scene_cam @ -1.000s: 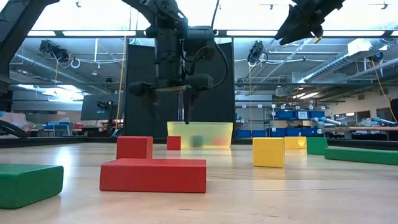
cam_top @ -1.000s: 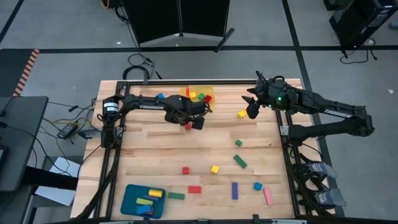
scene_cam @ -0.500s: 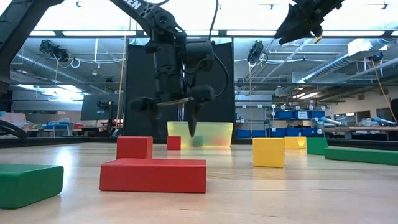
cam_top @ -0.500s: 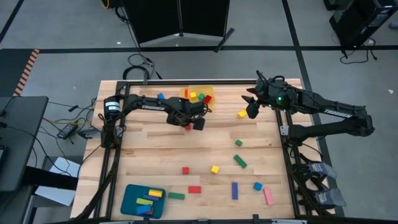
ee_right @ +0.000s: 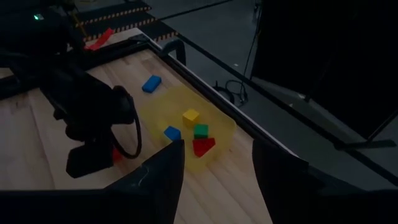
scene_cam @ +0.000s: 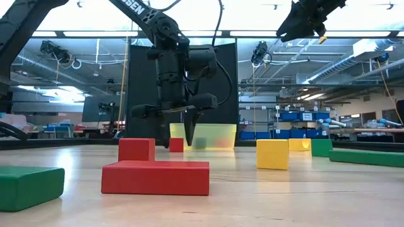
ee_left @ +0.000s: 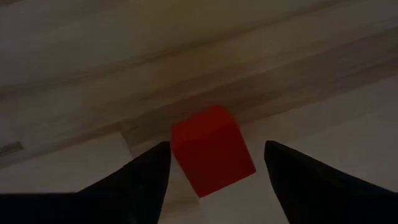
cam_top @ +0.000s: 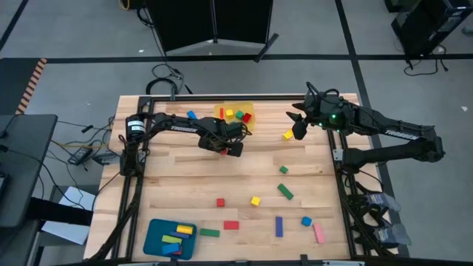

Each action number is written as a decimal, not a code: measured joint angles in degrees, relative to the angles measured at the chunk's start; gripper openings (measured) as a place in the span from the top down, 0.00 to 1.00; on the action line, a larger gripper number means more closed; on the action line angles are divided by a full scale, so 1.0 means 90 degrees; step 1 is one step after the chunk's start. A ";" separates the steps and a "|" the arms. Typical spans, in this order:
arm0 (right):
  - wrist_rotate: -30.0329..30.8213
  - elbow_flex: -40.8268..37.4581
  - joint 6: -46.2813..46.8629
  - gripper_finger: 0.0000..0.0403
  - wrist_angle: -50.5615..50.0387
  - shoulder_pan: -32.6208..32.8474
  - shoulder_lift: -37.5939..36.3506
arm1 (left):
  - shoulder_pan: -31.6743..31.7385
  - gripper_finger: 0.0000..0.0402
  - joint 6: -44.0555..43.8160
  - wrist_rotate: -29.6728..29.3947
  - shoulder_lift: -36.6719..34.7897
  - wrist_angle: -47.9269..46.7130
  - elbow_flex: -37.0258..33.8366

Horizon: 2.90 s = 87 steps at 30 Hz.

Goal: Sort blocks by size
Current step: Put the red square block into the yellow bin, then put the yellow arch into the yellow bin

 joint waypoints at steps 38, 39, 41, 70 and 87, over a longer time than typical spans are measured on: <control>-0.0007 0.0002 0.0911 0.52 0.0511 0.0053 0.0287 | 0.1304 0.62 0.2684 -0.0226 -0.1123 -0.0023 0.0709; -0.0031 0.0002 0.1002 0.52 0.0542 0.0097 0.0343 | 0.1371 0.58 0.2689 -0.0160 -0.1084 -0.0062 0.0709; -0.0043 0.0002 0.1167 0.52 0.0597 0.0211 0.0449 | 0.1453 0.48 0.2767 -0.0051 -0.1076 -0.0058 0.0708; -0.0344 0.0005 0.6426 0.29 -0.2495 -0.0405 0.3229 | 0.1565 0.21 0.3676 0.0121 -0.3310 -0.0121 0.0707; -0.0947 0.0002 0.5134 0.30 -0.1888 -0.1865 0.4191 | 0.1307 0.22 0.3843 0.0059 -0.3736 -0.0711 0.0702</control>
